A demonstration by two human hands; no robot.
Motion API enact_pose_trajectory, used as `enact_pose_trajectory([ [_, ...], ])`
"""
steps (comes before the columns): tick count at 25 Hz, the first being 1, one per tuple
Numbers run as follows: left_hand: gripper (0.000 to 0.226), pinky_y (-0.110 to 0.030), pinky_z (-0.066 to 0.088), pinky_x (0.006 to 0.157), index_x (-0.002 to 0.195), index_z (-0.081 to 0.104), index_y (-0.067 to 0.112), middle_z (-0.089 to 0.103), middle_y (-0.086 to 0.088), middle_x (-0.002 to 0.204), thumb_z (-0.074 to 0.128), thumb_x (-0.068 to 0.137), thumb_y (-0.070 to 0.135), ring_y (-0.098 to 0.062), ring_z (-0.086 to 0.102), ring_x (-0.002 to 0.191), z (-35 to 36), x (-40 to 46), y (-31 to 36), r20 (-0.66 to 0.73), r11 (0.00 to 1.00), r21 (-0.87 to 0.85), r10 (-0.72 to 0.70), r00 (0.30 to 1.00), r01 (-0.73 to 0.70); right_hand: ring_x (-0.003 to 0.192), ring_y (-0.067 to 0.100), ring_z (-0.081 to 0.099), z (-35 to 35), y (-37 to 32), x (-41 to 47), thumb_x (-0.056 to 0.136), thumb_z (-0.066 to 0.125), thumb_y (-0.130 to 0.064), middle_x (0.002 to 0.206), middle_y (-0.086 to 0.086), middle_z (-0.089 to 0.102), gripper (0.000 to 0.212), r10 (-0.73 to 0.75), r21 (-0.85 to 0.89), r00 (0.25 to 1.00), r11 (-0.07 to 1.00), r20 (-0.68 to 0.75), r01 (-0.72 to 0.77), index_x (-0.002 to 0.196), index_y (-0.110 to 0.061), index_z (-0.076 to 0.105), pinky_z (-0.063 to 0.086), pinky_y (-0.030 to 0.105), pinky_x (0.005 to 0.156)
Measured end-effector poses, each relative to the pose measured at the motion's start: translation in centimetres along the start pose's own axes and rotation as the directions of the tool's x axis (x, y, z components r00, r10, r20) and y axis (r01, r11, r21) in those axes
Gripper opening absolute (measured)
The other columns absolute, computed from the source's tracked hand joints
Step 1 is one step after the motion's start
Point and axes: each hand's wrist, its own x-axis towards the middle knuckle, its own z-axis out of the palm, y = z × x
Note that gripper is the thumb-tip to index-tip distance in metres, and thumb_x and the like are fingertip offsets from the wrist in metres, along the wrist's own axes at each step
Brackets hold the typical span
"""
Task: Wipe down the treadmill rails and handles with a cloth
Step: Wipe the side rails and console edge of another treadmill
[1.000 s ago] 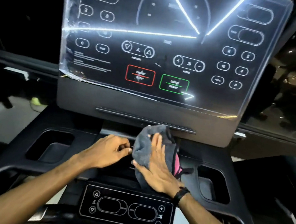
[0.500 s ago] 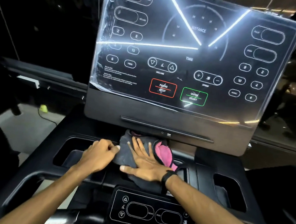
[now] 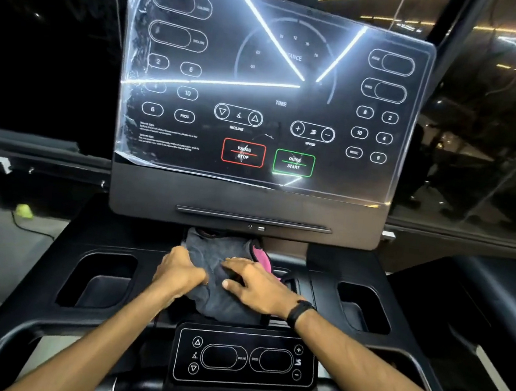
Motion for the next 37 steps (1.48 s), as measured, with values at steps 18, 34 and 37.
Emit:
enact_pose_trajectory([
  [18, 0.037, -0.031, 0.041, 0.066, 0.091, 0.076, 0.03, 0.059, 0.006, 0.083, 0.06, 0.067, 0.006, -0.028, 0.061, 0.094, 7.0, -13.7, 15.8, 0.176, 0.47, 0.331, 0.821, 0.543, -0.819, 0.094, 0.027, 0.061, -8.5, 8.9, -16.6, 0.071, 0.073, -0.034, 0.094, 0.002, 0.066, 0.025, 0.005, -0.221, 0.815, 0.962, -0.58, -0.164, 0.089, -0.017, 0.066, 0.049, 0.044, 0.082],
  [34, 0.035, -0.034, 0.036, 0.071, 0.072, 0.046, 0.034, 0.064, 0.005, 0.092, 0.063, 0.066, 0.003, -0.022, 0.054, 0.085, 20.8, -26.0, 20.8, 0.378, 0.314, 0.07, 0.87, 0.317, -0.947, 0.077, 0.012, 0.057, -10.1, 12.5, -45.7, 0.085, 0.074, -0.034, 0.084, -0.013, 0.06, 0.027, 0.358, 0.144, 0.659, 0.923, -0.662, -0.357, 0.093, -0.023, 0.051, 0.05, 0.045, 0.07],
  [37, 0.034, -0.033, 0.034, 0.069, 0.074, 0.05, 0.034, 0.058, 0.0, 0.085, 0.064, 0.067, 0.003, -0.023, 0.052, 0.083, 21.3, -27.6, 20.2, 0.419, 0.268, 0.022, 0.872, 0.252, -0.963, 0.078, 0.014, 0.056, -9.1, 10.4, -48.5, 0.083, 0.066, -0.041, 0.087, -0.011, 0.061, 0.026, 0.371, 0.116, 0.607, 0.902, -0.703, -0.416, 0.093, -0.022, 0.052, 0.048, 0.046, 0.072],
])
